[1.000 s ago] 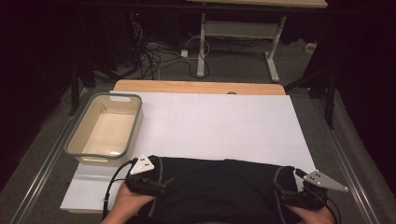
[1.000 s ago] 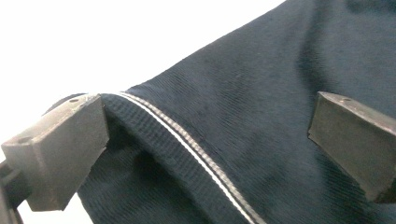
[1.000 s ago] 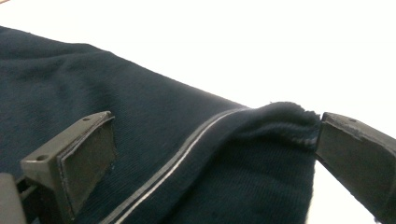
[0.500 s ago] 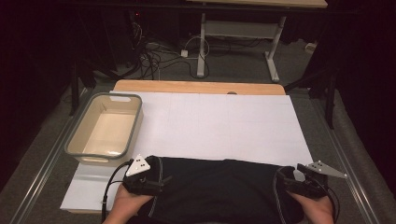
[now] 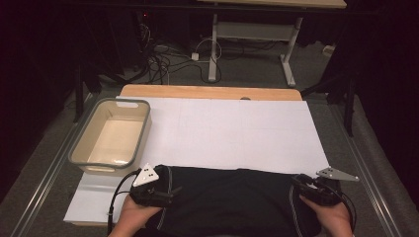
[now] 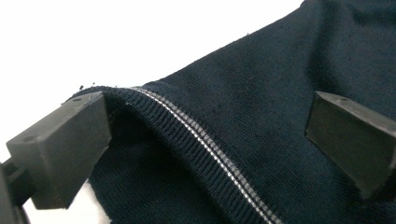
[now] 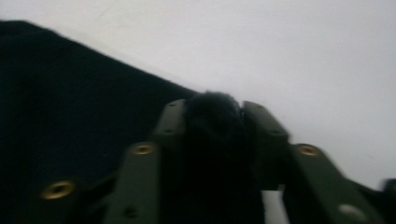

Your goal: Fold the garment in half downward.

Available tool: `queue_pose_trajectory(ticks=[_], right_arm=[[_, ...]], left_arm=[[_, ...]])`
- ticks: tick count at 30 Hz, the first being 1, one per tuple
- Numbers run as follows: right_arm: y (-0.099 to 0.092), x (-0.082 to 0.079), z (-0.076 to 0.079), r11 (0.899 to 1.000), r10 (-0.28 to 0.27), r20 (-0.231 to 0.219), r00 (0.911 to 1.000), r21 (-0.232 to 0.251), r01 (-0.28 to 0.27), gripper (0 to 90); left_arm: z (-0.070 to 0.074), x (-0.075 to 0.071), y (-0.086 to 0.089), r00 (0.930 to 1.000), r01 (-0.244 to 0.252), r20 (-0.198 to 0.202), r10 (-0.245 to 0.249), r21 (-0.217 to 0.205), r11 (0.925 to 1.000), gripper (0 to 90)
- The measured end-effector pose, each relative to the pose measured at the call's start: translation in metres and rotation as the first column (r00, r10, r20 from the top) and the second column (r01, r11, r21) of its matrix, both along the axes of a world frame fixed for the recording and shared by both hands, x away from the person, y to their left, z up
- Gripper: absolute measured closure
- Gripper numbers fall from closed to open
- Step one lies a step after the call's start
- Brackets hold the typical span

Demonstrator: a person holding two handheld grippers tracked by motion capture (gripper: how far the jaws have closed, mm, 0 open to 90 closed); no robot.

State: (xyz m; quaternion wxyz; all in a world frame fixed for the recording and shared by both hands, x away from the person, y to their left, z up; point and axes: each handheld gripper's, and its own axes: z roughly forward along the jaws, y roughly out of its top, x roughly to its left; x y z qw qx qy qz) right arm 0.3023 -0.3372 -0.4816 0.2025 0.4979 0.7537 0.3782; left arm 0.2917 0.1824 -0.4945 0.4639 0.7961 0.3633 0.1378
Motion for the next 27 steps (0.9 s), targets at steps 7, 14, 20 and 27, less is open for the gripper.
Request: queue_pose_trajectory(ticks=[7, 14, 20, 27], right_arm=[[0.0, -0.003, 0.002, 1.0, -0.008, 0.036, 0.9993, -0.018, 0.009, 77.2], [-0.034, -0.006, 0.007, 0.997, -0.082, 0.047, 0.9955, 0.004, 0.082, 78.1], [-0.035, -0.006, 0.002, 0.998, -0.049, 0.034, 0.9982, 0.031, 0.048, 77.8], [-0.032, -0.007, 0.001, 0.999, -0.049, 0.048, 0.9977, -0.002, 0.049, 77.5]], left_arm=[[0.0, -0.001, 0.001, 0.9999, -0.008, 0.015, 0.008, -0.009, 0.9999, 0.0], [0.0, 0.0, 0.003, 0.9999, -0.013, 0.005, 0.013, -0.03, 0.9995, 0.0], [0.001, 0.006, 0.003, 0.9987, -0.047, -0.021, 0.047, -0.011, 0.9988, 0.0], [0.003, 0.031, 0.001, 0.994, -0.105, -0.024, 0.107, 0.053, 0.9931, 0.0]])
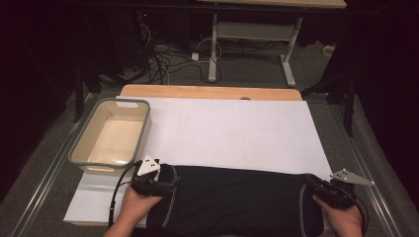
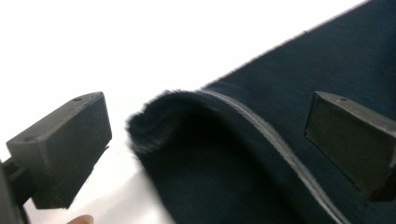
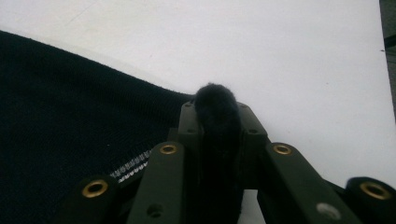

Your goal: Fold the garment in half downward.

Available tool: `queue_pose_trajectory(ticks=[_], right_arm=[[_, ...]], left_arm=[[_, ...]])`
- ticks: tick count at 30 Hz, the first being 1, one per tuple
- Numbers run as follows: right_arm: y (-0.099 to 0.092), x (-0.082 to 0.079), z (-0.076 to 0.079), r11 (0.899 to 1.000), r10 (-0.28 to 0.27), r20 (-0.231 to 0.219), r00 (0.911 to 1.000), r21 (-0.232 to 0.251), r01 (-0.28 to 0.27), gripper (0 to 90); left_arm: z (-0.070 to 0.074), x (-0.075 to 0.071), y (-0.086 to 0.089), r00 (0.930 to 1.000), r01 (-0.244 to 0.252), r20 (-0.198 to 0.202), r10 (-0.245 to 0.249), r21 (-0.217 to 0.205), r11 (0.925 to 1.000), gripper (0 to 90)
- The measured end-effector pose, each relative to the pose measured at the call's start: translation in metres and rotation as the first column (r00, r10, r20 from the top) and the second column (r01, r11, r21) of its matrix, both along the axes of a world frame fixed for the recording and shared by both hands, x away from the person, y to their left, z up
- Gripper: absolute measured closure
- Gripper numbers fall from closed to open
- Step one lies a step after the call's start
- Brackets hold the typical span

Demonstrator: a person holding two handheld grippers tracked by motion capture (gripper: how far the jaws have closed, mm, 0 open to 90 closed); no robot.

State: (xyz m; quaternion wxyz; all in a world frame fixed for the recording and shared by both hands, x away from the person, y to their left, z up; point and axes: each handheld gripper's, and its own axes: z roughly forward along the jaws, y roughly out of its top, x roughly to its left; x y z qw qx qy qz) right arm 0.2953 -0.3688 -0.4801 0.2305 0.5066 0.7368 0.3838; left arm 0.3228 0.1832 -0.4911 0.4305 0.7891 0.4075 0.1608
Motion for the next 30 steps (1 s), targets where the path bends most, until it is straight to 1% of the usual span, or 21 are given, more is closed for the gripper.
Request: queue_pose_trajectory(ticks=[2, 3, 4, 5, 6, 7, 8, 10, 12, 14, 16, 17, 18, 19, 24, 27, 28, 30], right_arm=[[0.0, 0.0, 0.0, 1.0, -0.001, 0.0, 1.0, -0.003, 0.001, 77.4], [0.0, 0.0, 0.0, 1.0, 0.0, -0.001, 1.0, -0.002, 0.0, 77.3], [0.0, 0.0, 0.0, 1.0, 0.0, -0.003, 1.0, 0.001, 0.0, 77.2], [0.0, 0.0, 0.0, 1.0, 0.0, -0.005, 1.0, 0.004, 0.0, 77.1], [-0.001, 0.001, 0.0, 1.0, 0.004, -0.003, 1.0, 0.006, -0.004, 77.0], [-0.001, 0.001, 0.0, 1.0, 0.003, -0.004, 1.0, 0.008, -0.003, 77.0], [-0.001, 0.001, 0.0, 1.0, 0.004, -0.004, 1.0, 0.008, -0.004, 77.0], [-0.001, 0.0, 0.0, 1.0, 0.005, -0.004, 1.0, 0.007, -0.005, 77.0], [-0.001, 0.0, 0.0, 1.0, 0.006, -0.002, 1.0, 0.005, -0.006, 76.9], [0.0, 0.0, 0.0, 1.0, 0.005, -0.004, 1.0, 0.006, -0.004, 76.9], [0.0, 0.0, -0.001, 1.0, 0.007, -0.004, 1.0, 0.005, -0.007, 76.8], [0.0, 0.0, -0.001, 1.0, 0.006, -0.005, 1.0, 0.005, -0.006, 76.7], [0.0, 0.0, 0.0, 1.0, 0.006, -0.006, 1.0, 0.005, -0.006, 76.6], [0.0, 0.0, -0.001, 1.0, 0.005, -0.005, 1.0, 0.004, -0.005, 76.5], [0.001, 0.0, -0.001, 1.0, 0.013, 0.001, 0.9999, -0.014, -0.013, 76.1], [0.003, 0.0, 0.0, 1.0, 0.009, 0.002, 1.0, -0.019, -0.009, 76.8], [0.003, -0.001, 0.0, 1.0, 0.011, 0.007, 0.9999, -0.028, -0.011, 77.3], [0.004, -0.002, 0.0, 0.999, 0.014, 0.02, 0.9997, -0.038, -0.013, 78.1]], left_arm=[[0.0, 0.007, 0.0, 0.9998, -0.007, -0.017, 0.007, -0.002, 1.0, 2.3], [-0.001, 0.01, -0.001, 0.9993, -0.014, -0.034, 0.014, 0.006, 0.9999, 3.6], [-0.002, 0.013, -0.001, 0.9977, -0.029, -0.062, 0.03, 0.01, 0.9995, 6.0], [-0.003, 0.016, 0.0, 0.9942, -0.037, -0.101, 0.037, 0.003, 0.9993, 9.3], [-0.003, 0.017, 0.001, 0.992, -0.042, -0.119, 0.041, 0.0, 0.9991, 14.4], [-0.004, 0.019, 0.001, 0.9878, -0.056, -0.145, 0.056, 0.005, 0.9984, 17.1], [-0.005, 0.02, 0.001, 0.9843, -0.058, -0.167, 0.058, 0.004, 0.9983, 20.6], [-0.005, 0.019, 0.002, 0.9842, -0.062, -0.166, 0.061, -0.002, 0.9981, 27.7], [-0.006, 0.019, 0.005, 0.983, -0.068, -0.172, 0.064, -0.021, 0.9975, 37.8], [-0.006, 0.018, 0.007, 0.9804, -0.08, -0.184, 0.071, -0.042, 0.9959, 47.0], [-0.006, 0.018, 0.007, 0.9806, -0.066, -0.188, 0.056, -0.05, 0.9966, 55.9], [-0.006, 0.018, 0.007, 0.9809, -0.053, -0.19, 0.041, -0.059, 0.9969, 60.6], [-0.006, 0.017, 0.006, 0.9823, -0.041, -0.185, 0.03, -0.058, 0.9974, 65.6], [-0.006, 0.016, 0.006, 0.9835, -0.037, -0.179, 0.027, -0.056, 0.9977, 68.0], [-0.006, 0.012, 0.003, 0.9903, -0.021, -0.138, 0.017, -0.03, 0.9993, 73.1], [-0.005, 0.011, 0.002, 0.9925, -0.011, -0.122, 0.008, -0.029, 0.9995, 73.8], [-0.005, 0.01, 0.002, 0.9936, -0.012, -0.113, 0.009, -0.028, 0.9995, 74.1], [-0.003, 0.007, 0.002, 0.9966, -0.016, -0.081, 0.013, -0.028, 0.9995, 74.5]])
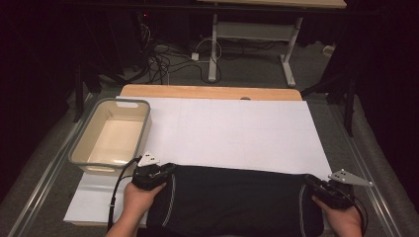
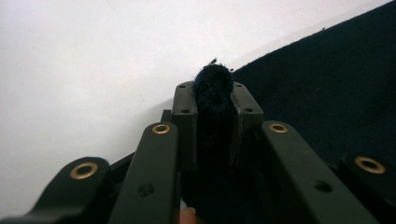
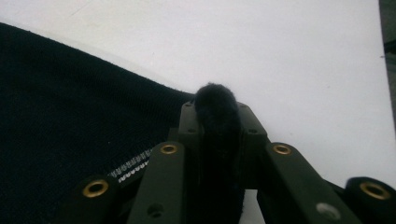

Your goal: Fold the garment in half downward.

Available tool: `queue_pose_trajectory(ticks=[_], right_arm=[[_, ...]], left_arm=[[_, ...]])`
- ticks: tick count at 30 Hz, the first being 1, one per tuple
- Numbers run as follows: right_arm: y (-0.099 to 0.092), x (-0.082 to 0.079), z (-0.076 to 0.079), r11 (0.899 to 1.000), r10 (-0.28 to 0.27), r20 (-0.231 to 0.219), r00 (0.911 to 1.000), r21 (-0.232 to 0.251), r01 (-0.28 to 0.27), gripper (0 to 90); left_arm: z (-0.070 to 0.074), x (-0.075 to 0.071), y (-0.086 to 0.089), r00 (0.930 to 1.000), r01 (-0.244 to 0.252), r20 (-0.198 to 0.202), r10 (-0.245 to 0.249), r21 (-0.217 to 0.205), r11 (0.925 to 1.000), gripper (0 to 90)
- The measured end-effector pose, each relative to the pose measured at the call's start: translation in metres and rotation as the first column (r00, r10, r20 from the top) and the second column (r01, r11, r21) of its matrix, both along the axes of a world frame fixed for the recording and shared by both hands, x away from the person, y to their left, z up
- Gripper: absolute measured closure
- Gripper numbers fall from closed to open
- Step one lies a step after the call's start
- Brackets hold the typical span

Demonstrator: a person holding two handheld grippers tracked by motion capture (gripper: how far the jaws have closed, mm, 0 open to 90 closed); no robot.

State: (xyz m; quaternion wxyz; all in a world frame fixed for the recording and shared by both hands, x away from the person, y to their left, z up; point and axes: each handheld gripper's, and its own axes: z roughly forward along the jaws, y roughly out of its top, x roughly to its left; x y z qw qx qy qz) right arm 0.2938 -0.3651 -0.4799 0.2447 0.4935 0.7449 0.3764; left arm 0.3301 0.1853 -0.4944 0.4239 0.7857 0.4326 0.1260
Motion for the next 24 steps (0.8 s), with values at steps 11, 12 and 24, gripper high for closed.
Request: queue_pose_trajectory(ticks=[11, 12, 24], right_arm=[[0.013, 0.002, 0.057, 1.0, -0.009, 0.181, 0.9835, 0.023, 0.005, 79.0], [0.014, 0.005, 0.064, 1.0, -0.013, 0.194, 0.9809, 0.023, 0.008, 79.0], [0.017, 0.087, 0.085, 0.999, -0.04, 0.195, 0.98, -0.016, 0.044, 78.7]], left_arm=[[0.053, 0.008, -0.002, 0.9862, -0.059, 0.154, 0.061, -0.018, 0.9981, 75.1], [0.059, 0.012, -0.004, 0.9843, -0.069, 0.162, 0.071, -0.017, 0.9975, 75.1], [0.072, 0.091, -0.025, 0.9853, -0.131, 0.121, 0.121, 0.077, 0.9884, 74.9]])
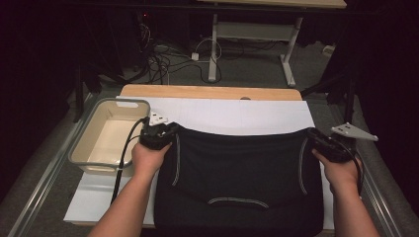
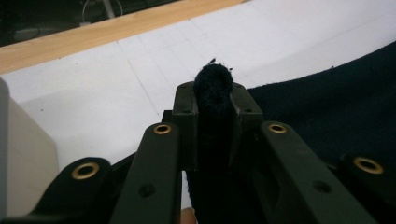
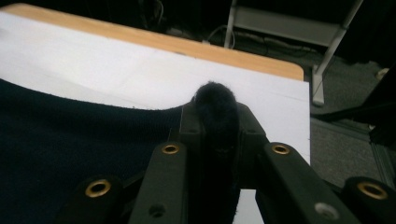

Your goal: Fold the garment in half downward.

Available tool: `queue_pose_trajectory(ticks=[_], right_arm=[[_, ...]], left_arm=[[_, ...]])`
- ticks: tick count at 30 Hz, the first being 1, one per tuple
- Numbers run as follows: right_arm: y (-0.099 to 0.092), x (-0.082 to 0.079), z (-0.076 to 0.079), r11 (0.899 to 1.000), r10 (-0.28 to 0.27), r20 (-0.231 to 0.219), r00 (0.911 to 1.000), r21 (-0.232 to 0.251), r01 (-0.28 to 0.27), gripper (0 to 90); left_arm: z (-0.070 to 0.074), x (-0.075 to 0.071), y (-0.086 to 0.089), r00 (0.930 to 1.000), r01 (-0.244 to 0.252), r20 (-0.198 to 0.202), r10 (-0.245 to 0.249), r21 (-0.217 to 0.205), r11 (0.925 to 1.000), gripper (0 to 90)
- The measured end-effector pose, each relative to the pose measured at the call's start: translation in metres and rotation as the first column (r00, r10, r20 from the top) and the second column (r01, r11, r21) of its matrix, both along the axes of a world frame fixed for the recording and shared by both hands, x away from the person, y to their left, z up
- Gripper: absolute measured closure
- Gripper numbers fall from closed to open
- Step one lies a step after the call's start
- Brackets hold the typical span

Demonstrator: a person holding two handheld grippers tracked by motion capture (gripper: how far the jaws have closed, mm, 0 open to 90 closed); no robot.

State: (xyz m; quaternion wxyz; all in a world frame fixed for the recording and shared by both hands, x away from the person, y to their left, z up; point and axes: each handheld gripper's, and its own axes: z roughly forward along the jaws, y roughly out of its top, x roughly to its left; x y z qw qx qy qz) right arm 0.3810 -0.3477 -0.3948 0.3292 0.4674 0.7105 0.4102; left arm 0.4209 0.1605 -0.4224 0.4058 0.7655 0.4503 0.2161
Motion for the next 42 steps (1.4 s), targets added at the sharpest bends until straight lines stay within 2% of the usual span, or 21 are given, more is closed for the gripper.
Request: queue_pose_trajectory(ticks=[3, 6, 8, 10, 11, 12, 13, 16, 18, 20, 22, 25, 26, 29, 33, 35, 37, 40, 42], right_arm=[[0.002, 0.026, -0.003, 1.0, 0.0, -0.031, 0.9995, -0.005, 0.0, 78.7], [0.005, 0.042, 0.009, 1.0, 0.006, 0.004, 1.0, 0.01, -0.006, 78.6], [0.006, 0.051, 0.01, 0.999, 0.008, -0.003, 1.0, 0.035, -0.008, 77.2], [0.007, 0.059, 0.001, 0.999, 0.013, -0.047, 0.9988, 0.044, -0.011, 69.4], [0.007, 0.062, -0.006, 0.999, 0.013, -0.08, 0.9967, 0.045, -0.009, 60.7], [0.007, 0.064, -0.012, 0.999, 0.008, -0.111, 0.9938, 0.042, -0.004, 53.7], [0.007, 0.064, -0.015, 0.999, 0.003, -0.128, 0.9917, 0.037, 0.002, 50.9], [0.004, 0.05, -0.01, 0.998, 0.017, -0.122, 0.9924, 0.06, -0.01, 46.4], [0.004, 0.036, -0.009, 0.998, 0.032, -0.106, 0.9939, 0.051, -0.026, 46.1], [0.005, 0.021, -0.012, 0.998, 0.045, -0.111, 0.9928, 0.043, -0.041, 45.7], [0.006, 0.008, -0.018, 0.997, 0.056, -0.119, 0.9913, 0.052, -0.05, 45.6], [0.009, -0.016, -0.033, 0.997, 0.075, -0.135, 0.988, 0.042, -0.07, 45.7], [0.009, -0.021, -0.037, 0.996, 0.079, -0.138, 0.9872, 0.039, -0.074, 45.8], [0.012, -0.041, -0.052, 0.996, 0.088, -0.163, 0.9826, 0.019, -0.086, 46.3], [0.012, -0.059, -0.067, 0.996, 0.091, -0.19, 0.9776, 0.042, -0.084, 47.1], [0.012, -0.067, -0.074, 0.995, 0.089, -0.203, 0.9751, 0.054, -0.08, 47.5], [0.012, -0.07, -0.077, 0.996, 0.088, -0.208, 0.9743, 0.041, -0.081, 47.8], [0.012, -0.073, -0.083, 0.996, 0.081, -0.22, 0.9723, 0.048, -0.072, 47.8], [0.013, -0.072, -0.085, 0.997, 0.079, -0.231, 0.9698, 0.036, -0.073, 48.5]], left_arm=[[0.003, 0.016, 0.0, 0.9999, -0.016, -0.005, 0.016, 0.0, 0.9999, 74.9], [0.012, 0.032, 0.001, 0.9992, -0.039, -0.002, 0.039, 0.005, 0.9992, 74.6], [0.008, 0.039, 0.001, 0.9984, -0.051, -0.025, 0.051, -0.004, 0.9987, 73.1], [0.0, 0.044, 0.0, 0.9957, -0.062, -0.07, 0.061, -0.002, 0.9981, 64.9], [-0.004, 0.045, -0.001, 0.9941, -0.067, -0.085, 0.068, 0.004, 0.9977, 58.2], [-0.006, 0.044, -0.001, 0.9934, -0.067, -0.093, 0.067, 0.004, 0.9977, 54.2], [-0.006, 0.04, -0.001, 0.9948, -0.063, -0.081, 0.062, -0.01, 0.998, 50.6], [-0.001, 0.027, 0.001, 0.9984, -0.027, -0.05, 0.024, -0.055, 0.9981, 46.4], [0.0, 0.015, -0.001, 0.9993, 0.02, -0.029, -0.022, -0.053, 0.9984, 46.5], [-0.003, 0.001, -0.002, 0.9981, 0.058, -0.02, -0.059, -0.046, 0.9972, 46.4], [-0.01, -0.016, -0.002, 0.9954, 0.094, -0.015, -0.095, -0.052, 0.9942, 46.4], [-0.02, -0.037, -0.001, 0.9906, 0.135, -0.016, -0.136, -0.041, 0.9899, 46.4], [-0.025, -0.047, 0.001, 0.9877, 0.155, -0.015, -0.156, -0.049, 0.9867, 46.3], [-0.034, -0.067, 0.003, 0.9819, 0.187, -0.025, -0.188, -0.046, 0.9814, 42.9], [-0.048, -0.089, 0.007, 0.9757, 0.214, -0.041, -0.215, -0.036, 0.9762, 42.8], [-0.053, -0.096, 0.008, 0.9746, 0.217, -0.048, -0.219, -0.032, 0.9756, 42.0], [-0.055, -0.099, 0.008, 0.9745, 0.219, -0.045, -0.22, -0.024, 0.9755, 41.2], [-0.061, -0.097, 0.008, 0.9728, 0.222, -0.061, -0.224, -0.036, 0.9744, 41.2], [-0.067, -0.096, 0.007, 0.9737, 0.215, -0.071, -0.217, -0.025, 0.9762, 41.2]])
